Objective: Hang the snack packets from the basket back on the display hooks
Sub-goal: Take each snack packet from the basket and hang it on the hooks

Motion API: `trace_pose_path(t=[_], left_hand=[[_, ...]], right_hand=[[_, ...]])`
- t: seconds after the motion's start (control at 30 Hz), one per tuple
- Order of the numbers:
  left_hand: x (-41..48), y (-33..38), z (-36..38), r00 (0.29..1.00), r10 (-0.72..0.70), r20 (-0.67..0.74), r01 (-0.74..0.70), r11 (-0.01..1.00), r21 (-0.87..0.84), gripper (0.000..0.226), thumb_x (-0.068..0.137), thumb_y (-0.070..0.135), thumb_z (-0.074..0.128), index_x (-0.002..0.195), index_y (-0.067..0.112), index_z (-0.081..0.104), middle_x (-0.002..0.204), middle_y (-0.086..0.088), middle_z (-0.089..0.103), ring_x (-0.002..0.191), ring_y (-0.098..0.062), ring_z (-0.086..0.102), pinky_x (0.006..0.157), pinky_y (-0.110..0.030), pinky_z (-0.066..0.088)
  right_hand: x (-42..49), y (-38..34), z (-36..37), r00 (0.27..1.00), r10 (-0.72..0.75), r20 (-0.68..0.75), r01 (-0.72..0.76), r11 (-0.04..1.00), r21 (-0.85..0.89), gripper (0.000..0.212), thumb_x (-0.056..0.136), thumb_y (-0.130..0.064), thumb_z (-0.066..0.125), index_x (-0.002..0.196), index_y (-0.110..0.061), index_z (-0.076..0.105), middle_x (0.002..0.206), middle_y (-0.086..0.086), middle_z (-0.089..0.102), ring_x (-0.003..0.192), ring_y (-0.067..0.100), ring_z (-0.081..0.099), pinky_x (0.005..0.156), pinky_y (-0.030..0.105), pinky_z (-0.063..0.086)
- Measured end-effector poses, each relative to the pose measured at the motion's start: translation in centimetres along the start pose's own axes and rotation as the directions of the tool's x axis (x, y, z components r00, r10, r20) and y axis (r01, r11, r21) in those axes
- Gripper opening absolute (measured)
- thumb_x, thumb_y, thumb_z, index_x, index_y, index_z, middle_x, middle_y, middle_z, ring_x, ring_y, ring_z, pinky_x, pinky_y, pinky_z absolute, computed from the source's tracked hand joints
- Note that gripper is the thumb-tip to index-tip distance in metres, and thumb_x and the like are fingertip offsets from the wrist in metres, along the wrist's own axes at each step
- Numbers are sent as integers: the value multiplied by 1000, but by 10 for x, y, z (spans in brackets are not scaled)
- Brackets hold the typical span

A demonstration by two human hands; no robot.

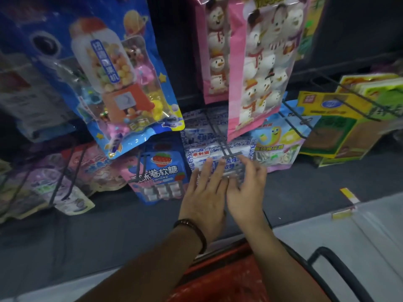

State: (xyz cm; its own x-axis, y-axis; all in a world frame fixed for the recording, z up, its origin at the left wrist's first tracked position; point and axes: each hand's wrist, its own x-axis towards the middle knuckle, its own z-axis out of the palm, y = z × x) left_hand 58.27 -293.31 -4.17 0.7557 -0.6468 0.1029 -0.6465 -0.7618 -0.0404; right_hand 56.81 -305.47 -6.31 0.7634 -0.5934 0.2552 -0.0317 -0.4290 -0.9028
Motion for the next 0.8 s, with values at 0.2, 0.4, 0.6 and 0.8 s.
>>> trace_pose_path(t=[0.2,0.4,0.6,0.8], left_hand=[[27,-10,4,992,-30,119,10,986,165,86,95,39,55,166,19,11,176,-4,-14,157,-38,-30,126,-65,-14],[44,-17,9,984,-91,155,55,973,223,89,101,45,45,168,18,-5,170,-9,-34,154,-37,-38,126,-65,-12],[63,-30,10,972,-103,211,47,966,255,83,99,46,48,168,21,10,169,-9,-37,153,-39,-39,128,-64,-4],[75,-34,6,972,-104,209,81,990,117,86,91,41,62,165,26,22,171,-4,-28,157,-39,-30,130,-62,2]], right_hand=[[15,0,10,992,48,113,-59,993,102,52,107,1,52,157,-15,53,139,2,36,119,-11,48,94,-9,29],[30,-1,19,961,110,253,-166,962,215,46,112,-29,49,157,-23,54,150,0,41,139,16,51,120,27,42],[38,9,28,938,156,309,-232,946,225,78,89,-61,42,155,-21,54,164,5,48,155,21,40,129,51,32],[36,9,26,932,130,338,-207,957,202,63,100,-49,44,152,-17,57,162,4,51,156,19,40,130,50,30]])
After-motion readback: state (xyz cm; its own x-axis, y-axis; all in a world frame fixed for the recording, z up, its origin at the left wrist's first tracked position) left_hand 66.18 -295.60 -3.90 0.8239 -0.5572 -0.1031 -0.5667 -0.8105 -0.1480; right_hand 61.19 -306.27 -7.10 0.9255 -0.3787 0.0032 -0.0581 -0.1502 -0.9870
